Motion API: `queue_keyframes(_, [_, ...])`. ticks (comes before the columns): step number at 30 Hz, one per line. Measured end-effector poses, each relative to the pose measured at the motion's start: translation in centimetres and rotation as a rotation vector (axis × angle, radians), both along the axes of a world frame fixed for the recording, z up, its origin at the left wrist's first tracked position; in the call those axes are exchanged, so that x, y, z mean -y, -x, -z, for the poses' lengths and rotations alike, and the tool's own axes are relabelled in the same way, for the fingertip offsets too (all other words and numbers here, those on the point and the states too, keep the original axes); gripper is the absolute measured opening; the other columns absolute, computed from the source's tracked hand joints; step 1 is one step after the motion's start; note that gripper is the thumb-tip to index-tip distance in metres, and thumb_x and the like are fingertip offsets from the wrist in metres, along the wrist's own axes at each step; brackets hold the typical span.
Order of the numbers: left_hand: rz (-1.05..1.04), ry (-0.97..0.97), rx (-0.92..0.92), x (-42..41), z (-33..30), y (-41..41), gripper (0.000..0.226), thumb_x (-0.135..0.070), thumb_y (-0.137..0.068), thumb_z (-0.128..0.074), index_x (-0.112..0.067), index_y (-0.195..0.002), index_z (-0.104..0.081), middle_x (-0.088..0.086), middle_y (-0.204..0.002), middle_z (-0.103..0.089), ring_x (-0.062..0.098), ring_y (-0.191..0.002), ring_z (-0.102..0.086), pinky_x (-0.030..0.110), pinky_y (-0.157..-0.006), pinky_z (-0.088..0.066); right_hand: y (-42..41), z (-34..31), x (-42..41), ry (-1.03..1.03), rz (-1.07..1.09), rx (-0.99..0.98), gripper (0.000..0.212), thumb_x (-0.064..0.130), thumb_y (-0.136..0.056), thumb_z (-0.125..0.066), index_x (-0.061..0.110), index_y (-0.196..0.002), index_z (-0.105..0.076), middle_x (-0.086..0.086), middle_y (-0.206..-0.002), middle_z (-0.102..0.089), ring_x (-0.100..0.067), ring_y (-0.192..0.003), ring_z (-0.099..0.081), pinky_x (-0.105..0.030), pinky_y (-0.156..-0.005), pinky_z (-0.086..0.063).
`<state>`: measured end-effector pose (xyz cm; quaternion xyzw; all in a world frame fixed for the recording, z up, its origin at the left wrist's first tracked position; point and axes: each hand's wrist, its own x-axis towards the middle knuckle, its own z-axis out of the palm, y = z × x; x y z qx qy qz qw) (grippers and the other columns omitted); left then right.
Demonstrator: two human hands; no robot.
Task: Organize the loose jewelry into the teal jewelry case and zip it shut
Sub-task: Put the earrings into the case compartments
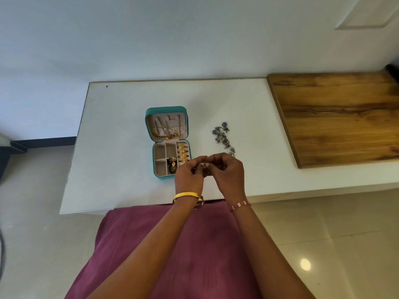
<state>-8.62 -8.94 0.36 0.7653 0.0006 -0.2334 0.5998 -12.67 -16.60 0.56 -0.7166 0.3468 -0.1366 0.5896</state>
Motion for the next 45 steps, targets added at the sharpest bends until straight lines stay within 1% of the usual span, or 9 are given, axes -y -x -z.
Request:
queue_keyframes(5, [-0.085,-0.005,-0.026,-1.0,0.4,-0.6,0.024,0.001,-0.088,-0.049,-0.003,-0.104,-0.065,0.009,-0.086,-0.064,0.009,-0.067,-0.061,0.009,-0.062,-0.052,-0.6,-0.4,0.1,-0.001,-0.012,0.038,0.018,-0.003,-0.080,-0.060,0.014,-0.077,-0.064,0.004,-0.067,-0.063,-0.003,-0.055,-0.060,-0.018,-0.057,-0.054])
queue_keyframes(12, [-0.152,0.064,-0.071,-1.8,0.7,-1.3,0.020,-0.001,-0.086,-0.054,-0.002,-0.103,-0.065,0.006,-0.081,-0.063,0.006,-0.061,-0.060,0.009,-0.059,-0.052,-2.9,1.9,3.4,0.106,0.177,-0.032,0.018,-0.003,-0.080,-0.055,0.011,-0.078,-0.066,-0.004,-0.070,-0.064,-0.020,-0.066,-0.060,-0.032,-0.069,-0.054])
queue_keyframes(17, [-0.164,0.074,-0.073,-2.1,0.9,-1.8,0.021,-0.003,-0.084,-0.058,-0.001,-0.103,-0.065,0.002,-0.075,-0.063,0.006,-0.058,-0.059,0.008,-0.055,-0.051,-5.3,3.1,5.3,0.425,0.099,-0.144,0.018,-0.002,-0.082,-0.053,0.005,-0.089,-0.068,-0.017,-0.092,-0.066,-0.020,-0.077,-0.057,-0.014,-0.063,-0.034])
queue_keyframes(21, [-0.163,0.074,-0.085,-2.3,1.2,-2.1,0.020,-0.005,-0.083,-0.060,-0.004,-0.102,-0.065,-0.002,-0.071,-0.063,-0.001,-0.051,-0.060,0.008,-0.055,-0.051,-6.5,3.8,5.7,0.597,-0.061,-0.329,0.025,0.006,-0.086,-0.054,0.006,-0.109,-0.064,-0.021,-0.109,-0.056,-0.032,-0.103,-0.055,-0.031,-0.081,-0.043])
queue_keyframes(25, [-0.159,0.079,-0.103,-2.5,1.4,-2.0,0.020,-0.006,-0.083,-0.059,-0.004,-0.102,-0.066,0.003,-0.076,-0.065,0.002,-0.055,-0.061,0.010,-0.057,-0.052,-6.4,4.1,5.5,0.666,-0.120,-0.407,0.027,0.009,-0.089,-0.052,0.006,-0.114,-0.061,-0.020,-0.114,-0.051,-0.034,-0.111,-0.049,-0.037,-0.082,-0.044])
queue_keyframes(32, [-0.189,0.072,-0.100,-3.1,1.6,-1.5,0.021,-0.007,-0.083,-0.060,-0.005,-0.103,-0.066,0.006,-0.081,-0.065,0.011,-0.063,-0.060,0.009,-0.058,-0.053,-4.1,4.6,3.9,0.663,-0.201,-0.307,0.019,0.001,-0.083,-0.058,0.002,-0.099,-0.068,-0.019,-0.103,-0.061,-0.033,-0.100,-0.055,-0.038,-0.081,-0.048])
queue_keyframes(38, [-0.224,0.111,-0.136,-3.7,1.4,-0.7,0.019,-0.002,-0.083,-0.060,-0.003,-0.101,-0.065,0.003,-0.073,-0.064,0.013,-0.064,-0.060,0.011,-0.057,-0.053,-3.1,3.5,2.3,0.428,-0.043,-0.164,0.011,0.004,-0.080,-0.065,0.002,-0.089,-0.071,-0.015,-0.089,-0.070,-0.015,-0.071,-0.057,-0.013,-0.068,-0.041])
queue_keyframes(42, [-0.231,0.106,-0.137,-4.1,1.3,-0.3,0.018,-0.004,-0.083,-0.060,-0.003,-0.100,-0.066,0.000,-0.071,-0.063,0.013,-0.064,-0.060,0.010,-0.056,-0.053,-3.0,2.1,2.2,0.193,0.133,-0.094,0.008,0.011,-0.074,-0.072,0.006,-0.070,-0.069,-0.007,-0.064,-0.064,-0.019,-0.061,-0.060,-0.035,-0.070,-0.056])
queue_keyframes(45, [-0.246,0.112,-0.153,-4.5,1.2,0.0,0.018,-0.005,-0.083,-0.060,-0.003,-0.099,-0.066,0.000,-0.071,-0.064,0.014,-0.064,-0.060,0.010,-0.057,-0.053,-2.9,1.7,2.2,0.142,0.132,-0.099,0.011,0.007,-0.072,-0.074,0.010,-0.066,-0.065,0.001,-0.060,-0.060,-0.017,-0.059,-0.057,-0.038,-0.070,-0.055])
